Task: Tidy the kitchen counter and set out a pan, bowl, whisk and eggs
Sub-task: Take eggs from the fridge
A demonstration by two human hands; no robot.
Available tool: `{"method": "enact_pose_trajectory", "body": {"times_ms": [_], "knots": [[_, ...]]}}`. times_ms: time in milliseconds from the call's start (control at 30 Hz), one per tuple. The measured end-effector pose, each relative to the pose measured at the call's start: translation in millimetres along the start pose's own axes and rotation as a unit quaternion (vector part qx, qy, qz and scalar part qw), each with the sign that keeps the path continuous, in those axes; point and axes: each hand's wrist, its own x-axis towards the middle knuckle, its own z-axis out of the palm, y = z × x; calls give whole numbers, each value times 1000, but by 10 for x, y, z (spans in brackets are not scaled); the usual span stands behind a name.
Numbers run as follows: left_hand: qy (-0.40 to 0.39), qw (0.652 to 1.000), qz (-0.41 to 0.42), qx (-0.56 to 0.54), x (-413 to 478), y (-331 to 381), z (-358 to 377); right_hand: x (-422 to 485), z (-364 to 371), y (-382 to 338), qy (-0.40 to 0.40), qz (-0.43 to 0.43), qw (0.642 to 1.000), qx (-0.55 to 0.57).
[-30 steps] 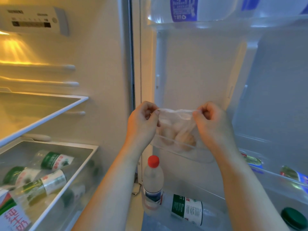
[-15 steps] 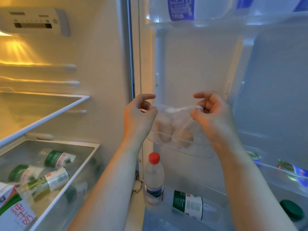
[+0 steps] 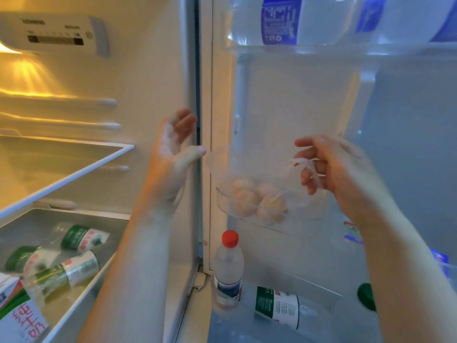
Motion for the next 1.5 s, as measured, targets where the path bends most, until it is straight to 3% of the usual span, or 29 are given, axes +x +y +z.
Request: {"method": "enact_pose_trajectory", "body": {"times_ms": [67,133,333,433,567,633,700,800,1000,1067,1133,1233,1367,1500], "knots": [[-31,996,75,40,-46,110,55,25,15,-56,-25,17,996,-81],[-84,987,93,105,-118,180,137,44,41,-79,-62,14,982,-179],[-207,916,20,342,-222,89,340,41,142,-127,-123,10,927,-354],[-228,890,-14,395,-235,40,365,77,184,-56,-142,25,899,-414],[-253,830,-11,497,-217,-6,334,90,248,0,-166,35,842,-511],[-258,815,-13,519,-205,-44,302,82,281,14,-173,15,807,-565],[-253,806,-29,534,-178,-93,261,92,287,40,-169,-12,793,-586],[-246,786,-37,566,-123,-172,204,123,231,55,-185,-23,818,-545],[-204,773,-56,598,-115,-211,197,56,22,-39,-290,11,890,-351],[-191,755,2,627,-112,-230,217,32,-27,-52,-330,15,893,-307],[-169,763,87,617,-113,-216,267,14,-35,-72,-345,22,892,-292],[-161,796,153,564,-114,-127,370,29,15,-116,-255,-10,929,-267],[-188,827,60,527,-128,-10,430,94,74,-137,-172,-13,965,-199],[-246,805,-21,540,-139,39,469,128,127,-187,-210,91,966,-120]]}}
